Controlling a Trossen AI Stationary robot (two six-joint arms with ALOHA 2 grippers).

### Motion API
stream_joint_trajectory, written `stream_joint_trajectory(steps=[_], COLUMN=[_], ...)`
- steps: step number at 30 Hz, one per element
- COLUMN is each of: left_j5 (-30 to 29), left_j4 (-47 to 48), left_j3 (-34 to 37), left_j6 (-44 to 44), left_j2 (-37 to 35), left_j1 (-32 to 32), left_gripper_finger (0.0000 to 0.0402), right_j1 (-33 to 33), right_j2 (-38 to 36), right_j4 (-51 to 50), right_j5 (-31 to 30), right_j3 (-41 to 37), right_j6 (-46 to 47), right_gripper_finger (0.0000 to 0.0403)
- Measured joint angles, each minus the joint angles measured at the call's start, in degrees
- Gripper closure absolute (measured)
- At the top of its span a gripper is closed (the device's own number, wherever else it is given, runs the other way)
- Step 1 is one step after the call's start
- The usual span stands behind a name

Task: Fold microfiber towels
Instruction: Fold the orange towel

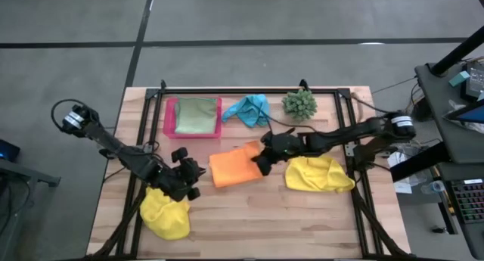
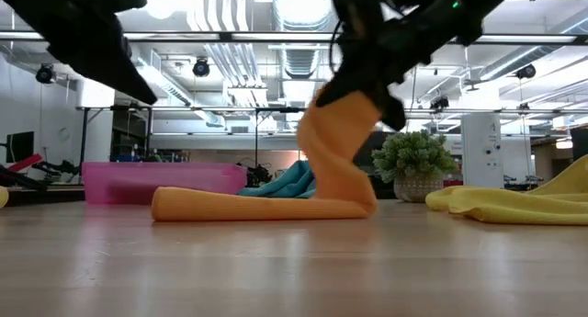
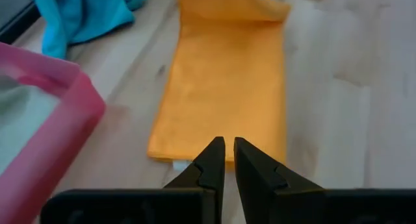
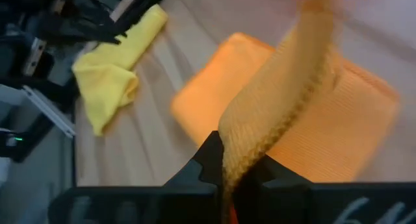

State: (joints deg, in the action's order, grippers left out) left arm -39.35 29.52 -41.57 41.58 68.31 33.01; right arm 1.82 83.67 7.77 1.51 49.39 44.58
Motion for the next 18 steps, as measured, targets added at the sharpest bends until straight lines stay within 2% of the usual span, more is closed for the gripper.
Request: stream_joint_trajectory(steps=[3, 9, 18], left_j5=[0.25, 0.39, 0.15], left_j4=[-0.13, -0.55, -0.59], left_j3=[0.84, 1.19, 1.19], left_j6=[1.33, 4.96, 6.01], left_j2=[0.42, 2.27, 2.58], left_j1=[2.17, 4.3, 4.34], left_gripper_finger=[0.0381, 0.0381, 0.0382], right_j1=[-0.11, -0.43, -0.46], right_j2=[5.0, 14.16, 21.88], right_j4=[3.84, 2.98, -1.57], right_j5=[0.51, 0.43, -0.03], right_j3=[1.71, 8.29, 18.26], right_j6=[0.56, -1.62, -6.57], right_gripper_finger=[0.0394, 0.0394, 0.0393])
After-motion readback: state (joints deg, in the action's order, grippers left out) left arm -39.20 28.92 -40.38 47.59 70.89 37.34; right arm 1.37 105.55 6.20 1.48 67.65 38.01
